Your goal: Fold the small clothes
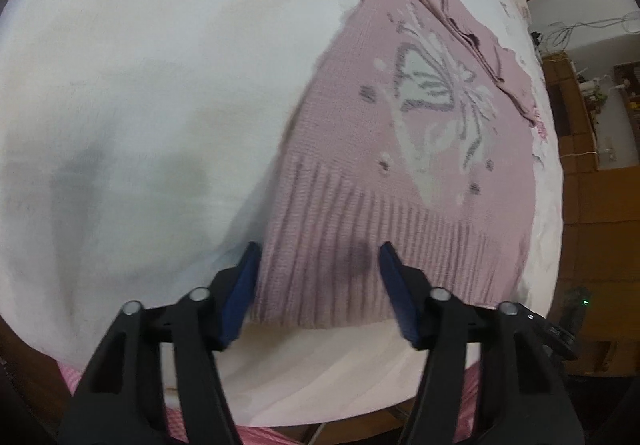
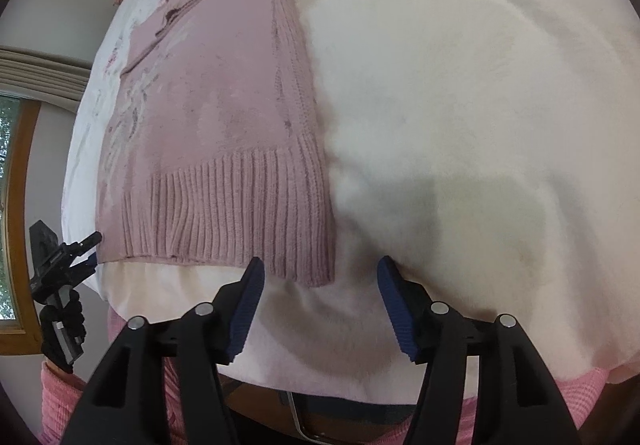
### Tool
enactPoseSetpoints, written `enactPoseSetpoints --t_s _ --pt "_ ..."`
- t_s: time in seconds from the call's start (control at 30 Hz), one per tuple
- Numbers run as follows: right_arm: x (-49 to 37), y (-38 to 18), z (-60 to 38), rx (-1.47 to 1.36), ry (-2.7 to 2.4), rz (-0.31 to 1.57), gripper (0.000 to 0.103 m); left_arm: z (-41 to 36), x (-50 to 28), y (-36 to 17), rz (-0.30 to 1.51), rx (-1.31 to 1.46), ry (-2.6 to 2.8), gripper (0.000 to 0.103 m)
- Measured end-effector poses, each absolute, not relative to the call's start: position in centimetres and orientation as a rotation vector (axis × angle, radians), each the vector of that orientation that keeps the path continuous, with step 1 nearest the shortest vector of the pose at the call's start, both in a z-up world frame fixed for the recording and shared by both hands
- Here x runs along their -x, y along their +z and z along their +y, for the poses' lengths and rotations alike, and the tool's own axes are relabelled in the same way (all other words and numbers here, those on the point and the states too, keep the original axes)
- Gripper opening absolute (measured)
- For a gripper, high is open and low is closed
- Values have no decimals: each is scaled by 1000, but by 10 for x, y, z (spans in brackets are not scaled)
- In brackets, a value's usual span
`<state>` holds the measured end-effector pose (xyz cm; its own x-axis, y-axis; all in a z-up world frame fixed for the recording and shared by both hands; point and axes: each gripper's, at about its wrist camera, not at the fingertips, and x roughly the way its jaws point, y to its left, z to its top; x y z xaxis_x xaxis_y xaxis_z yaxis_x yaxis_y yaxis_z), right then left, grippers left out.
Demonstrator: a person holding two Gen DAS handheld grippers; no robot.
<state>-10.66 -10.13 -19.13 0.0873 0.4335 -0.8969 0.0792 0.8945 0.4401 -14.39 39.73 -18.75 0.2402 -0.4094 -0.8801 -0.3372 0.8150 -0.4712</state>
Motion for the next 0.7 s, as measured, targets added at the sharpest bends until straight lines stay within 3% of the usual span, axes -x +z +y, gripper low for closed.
enactPoseSetpoints --t_s 0.27,0.37,0.43,0.5,0.57,0.7 --pt "99 -195 -99 -458 310 1473 57 386 137 -189 1378 596 -52 53" --pt "97 -197 -101 -471 324 1477 42 388 137 -188 1374 596 -42 44" --pt "97 -199 -100 -495 360 1484 21 389 138 -186 1370 603 -46 36" --pt "97 -200 -98 -501 382 1492 12 389 137 -184 1365 605 -49 30" --pt "96 -198 -97 -509 405 1485 11 387 136 -180 1357 610 -63 21" --pt "89 -182 -107 -635 480 1434 11 386 130 -165 1320 626 -106 17"
